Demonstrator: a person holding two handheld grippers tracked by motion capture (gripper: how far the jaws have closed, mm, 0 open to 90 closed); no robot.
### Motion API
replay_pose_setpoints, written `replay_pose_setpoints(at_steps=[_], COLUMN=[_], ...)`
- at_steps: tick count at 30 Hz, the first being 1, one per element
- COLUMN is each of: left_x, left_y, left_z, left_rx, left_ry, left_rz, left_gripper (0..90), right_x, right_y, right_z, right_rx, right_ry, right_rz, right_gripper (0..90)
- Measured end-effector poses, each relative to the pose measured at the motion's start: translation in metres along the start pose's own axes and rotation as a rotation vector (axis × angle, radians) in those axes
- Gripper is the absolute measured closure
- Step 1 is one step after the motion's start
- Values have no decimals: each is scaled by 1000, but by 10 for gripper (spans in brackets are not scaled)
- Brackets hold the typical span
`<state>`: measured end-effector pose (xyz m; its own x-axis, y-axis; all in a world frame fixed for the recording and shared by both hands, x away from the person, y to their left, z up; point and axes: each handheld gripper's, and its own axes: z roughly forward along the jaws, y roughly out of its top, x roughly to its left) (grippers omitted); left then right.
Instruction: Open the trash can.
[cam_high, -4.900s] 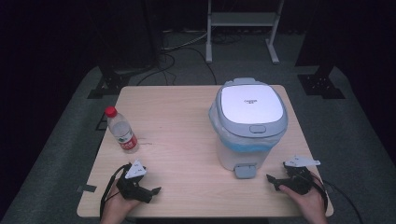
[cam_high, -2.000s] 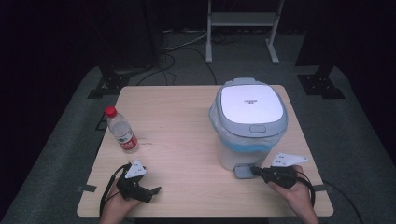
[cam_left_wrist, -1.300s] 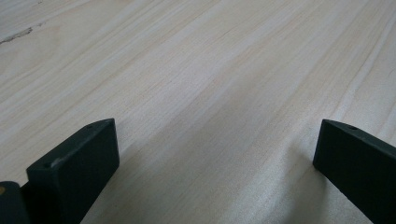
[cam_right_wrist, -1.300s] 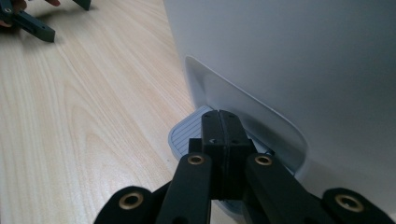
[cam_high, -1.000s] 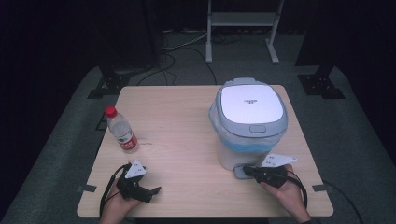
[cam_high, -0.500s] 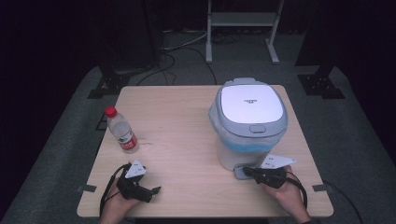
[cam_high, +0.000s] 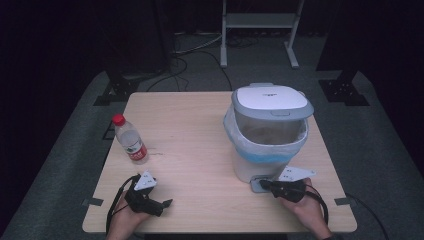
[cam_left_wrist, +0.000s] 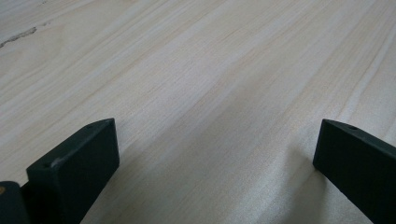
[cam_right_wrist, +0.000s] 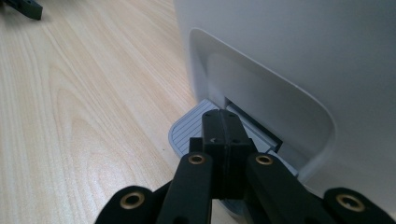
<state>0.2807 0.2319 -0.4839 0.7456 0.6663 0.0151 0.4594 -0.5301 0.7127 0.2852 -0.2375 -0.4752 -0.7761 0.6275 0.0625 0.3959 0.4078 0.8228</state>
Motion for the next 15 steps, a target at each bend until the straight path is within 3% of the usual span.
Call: replay_pose_setpoints(at_steps=[15], left_x=[0], left_y=[0], left_z=[0], left_rx=[-1], left_ry=[2], left_rz=[-1], left_gripper=[0], right_x=[-1], right_y=[-5], right_z=[4], right_rx=[19], right_ry=[0], right_rz=[16], right_gripper=[897])
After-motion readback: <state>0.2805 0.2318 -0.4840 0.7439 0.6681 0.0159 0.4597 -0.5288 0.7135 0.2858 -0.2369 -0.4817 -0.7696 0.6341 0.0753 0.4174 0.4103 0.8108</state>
